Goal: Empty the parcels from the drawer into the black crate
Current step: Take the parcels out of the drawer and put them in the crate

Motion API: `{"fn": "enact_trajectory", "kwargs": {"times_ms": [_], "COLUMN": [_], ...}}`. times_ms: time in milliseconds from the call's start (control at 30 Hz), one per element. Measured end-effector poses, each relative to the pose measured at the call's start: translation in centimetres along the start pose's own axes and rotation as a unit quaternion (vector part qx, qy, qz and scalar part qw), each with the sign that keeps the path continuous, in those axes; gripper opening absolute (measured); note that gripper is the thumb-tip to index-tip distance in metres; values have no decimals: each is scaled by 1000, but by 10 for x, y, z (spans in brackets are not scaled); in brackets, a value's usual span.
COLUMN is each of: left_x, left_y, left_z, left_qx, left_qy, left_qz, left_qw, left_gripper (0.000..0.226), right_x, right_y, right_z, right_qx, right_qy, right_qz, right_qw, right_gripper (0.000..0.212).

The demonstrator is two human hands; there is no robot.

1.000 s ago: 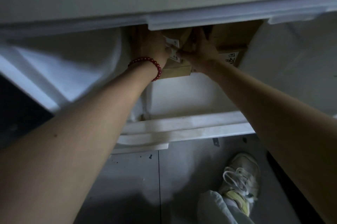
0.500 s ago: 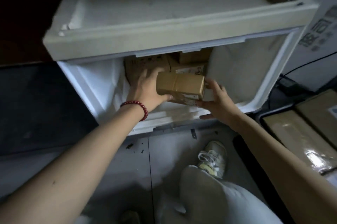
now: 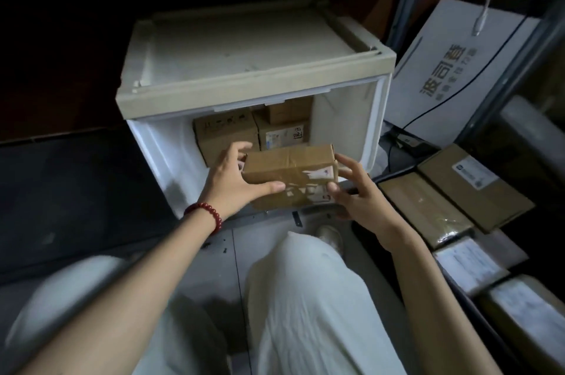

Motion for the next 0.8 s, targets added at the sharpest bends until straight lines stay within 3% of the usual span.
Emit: {"fn": "enact_trajectory", "kwargs": {"times_ms": [233,333,500,800], "left_x": [-45,-52,-54,-46], "left_y": [-13,-11,2,27], "left_z": [-22,-22,-17,-8], "left_qx": [31,40,26,53], "left_qy": [-153,-186,-162,-165], "left_qz": [16,-19,-61,-20], "left_qw": [988,981,985,985], "left_gripper": [94,79,59,48], "right_x": [30,34,22,21], "right_y": [-32,-36,-27,-17], "right_z": [-16,-18,-18,-16], "right_qx": [-114,-131,-132,-97], "right_qy": [135,137,111,81], "right_qz": [-130,-160,-144,-111], "right_qw": [976,969,974,986], "right_gripper": [31,20,22,44]}}
Point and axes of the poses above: each hand's wrist, its own y-axis towards the middle knuckle, its own x-axis out of the back of the hand, z = x × y, the point moved 4 cm from there along y, towards the middle knuckle, and after that the axes turned 12 degrees about -y, right-handed, at the moved point
